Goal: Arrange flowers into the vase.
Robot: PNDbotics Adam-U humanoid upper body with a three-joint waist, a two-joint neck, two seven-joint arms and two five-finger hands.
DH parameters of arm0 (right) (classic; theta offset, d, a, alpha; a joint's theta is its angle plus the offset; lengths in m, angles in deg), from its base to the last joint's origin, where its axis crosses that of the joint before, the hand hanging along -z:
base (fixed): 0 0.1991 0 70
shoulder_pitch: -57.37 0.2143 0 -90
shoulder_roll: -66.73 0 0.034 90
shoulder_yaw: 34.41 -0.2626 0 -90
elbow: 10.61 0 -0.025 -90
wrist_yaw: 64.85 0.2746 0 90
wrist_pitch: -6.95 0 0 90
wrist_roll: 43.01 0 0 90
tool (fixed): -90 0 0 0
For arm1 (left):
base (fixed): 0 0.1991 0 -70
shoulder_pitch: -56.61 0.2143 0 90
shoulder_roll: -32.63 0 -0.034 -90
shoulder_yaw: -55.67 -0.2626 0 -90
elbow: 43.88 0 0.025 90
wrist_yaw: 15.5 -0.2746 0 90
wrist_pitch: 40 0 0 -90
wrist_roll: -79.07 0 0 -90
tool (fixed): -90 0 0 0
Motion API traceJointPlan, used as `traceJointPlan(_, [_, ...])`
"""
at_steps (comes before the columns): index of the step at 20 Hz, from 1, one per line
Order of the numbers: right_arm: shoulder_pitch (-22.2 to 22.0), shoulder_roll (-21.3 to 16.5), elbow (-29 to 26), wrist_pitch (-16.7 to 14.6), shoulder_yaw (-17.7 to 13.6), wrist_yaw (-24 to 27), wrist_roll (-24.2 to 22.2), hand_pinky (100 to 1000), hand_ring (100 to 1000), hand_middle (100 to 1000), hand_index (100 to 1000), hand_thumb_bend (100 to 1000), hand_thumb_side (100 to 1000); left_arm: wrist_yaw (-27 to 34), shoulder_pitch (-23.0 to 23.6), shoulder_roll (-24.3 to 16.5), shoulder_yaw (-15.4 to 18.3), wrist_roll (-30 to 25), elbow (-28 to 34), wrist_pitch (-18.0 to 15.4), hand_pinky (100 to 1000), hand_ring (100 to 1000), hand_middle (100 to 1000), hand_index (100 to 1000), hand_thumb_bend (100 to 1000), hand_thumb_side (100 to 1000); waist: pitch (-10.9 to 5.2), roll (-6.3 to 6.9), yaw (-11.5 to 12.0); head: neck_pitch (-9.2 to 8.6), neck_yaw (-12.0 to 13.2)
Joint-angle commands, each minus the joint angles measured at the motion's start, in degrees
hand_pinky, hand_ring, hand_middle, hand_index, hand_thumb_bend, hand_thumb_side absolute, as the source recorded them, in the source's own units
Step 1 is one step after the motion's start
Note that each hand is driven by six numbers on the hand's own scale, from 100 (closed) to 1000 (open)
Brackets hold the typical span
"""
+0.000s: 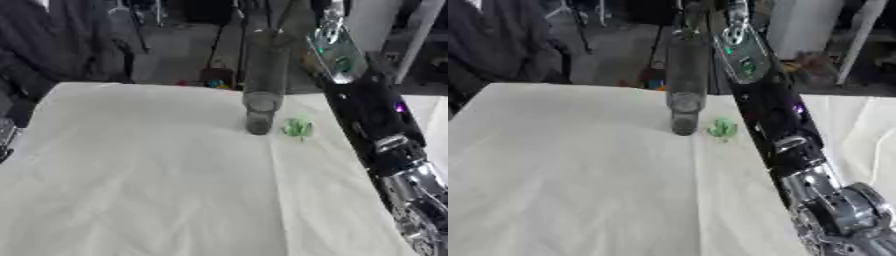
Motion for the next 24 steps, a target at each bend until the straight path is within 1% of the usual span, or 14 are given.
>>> traceJointPlan(1, [1.71, -0.98, 0.64, -0.16, -0.57, -0.83, -0.18, 100, 100, 100, 197, 100, 930, 0.27, -0.77, -0.54, 0.46, 0.05, 1.25, -0.09, 594, 437, 469, 392, 739, 331, -0.9, 0.22, 0.06, -0.98, -0.15])
traceJointPlan(5, [1.85, -1.04, 2.23, -0.13, -0.68, -1.8, -0.46, 100, 100, 100, 202, 100, 932, 0.28, -0.65, -0.58, 0.47, 0.04, 1.21, -0.1, 595, 437, 469, 392, 740, 331, -0.99, 0.15, 0.18, -0.98, -0.25])
traceJointPlan(8, [2.07, -1.19, 3.88, 0.18, -0.76, -2.66, -1.41, 100, 100, 100, 222, 100, 945, 0.27, -0.57, -0.62, 0.49, 0.06, 1.18, -0.1, 595, 437, 469, 392, 739, 331, -1.08, 0.05, 0.26, -0.92, -0.19])
traceJointPlan(12, [2.37, -1.34, 6.73, 2.54, -0.86, -2.56, -4.7, 100, 108, 100, 264, 100, 971, 0.26, -0.46, -0.64, 0.48, 0.03, 1.13, -0.13, 595, 437, 469, 392, 741, 331, -1.22, -0.05, 0.23, -0.89, -0.14])
traceJointPlan(16, [2.68, -1.73, 8.41, 5.02, -0.65, -2.94, -9.22, 100, 127, 100, 274, 100, 969, 0.23, -0.33, -0.72, 0.53, 0.04, 1.07, -0.14, 595, 437, 469, 392, 741, 332, -1.37, -0.13, 0.07, -0.84, -0.06])
traceJointPlan(19, [2.97, -2.08, 8.81, 6.04, -0.5, -4.24, -12.05, 100, 134, 100, 277, 100, 961, 0.22, -0.22, -0.76, 0.56, 0.07, 1.02, -0.15, 596, 437, 469, 391, 741, 331, -1.47, -0.19, -0.08, -0.73, -0.06])
traceJointPlan(24, [3.5, -2.69, 9.6, 7.55, -0.5, -6.83, -15.41, 100, 139, 100, 278, 100, 954, 0.18, -0.12, -0.8, 0.55, 0.04, 0.92, -0.16, 596, 432, 469, 391, 742, 331, -1.64, -0.24, -0.18, -0.68, 0.07])
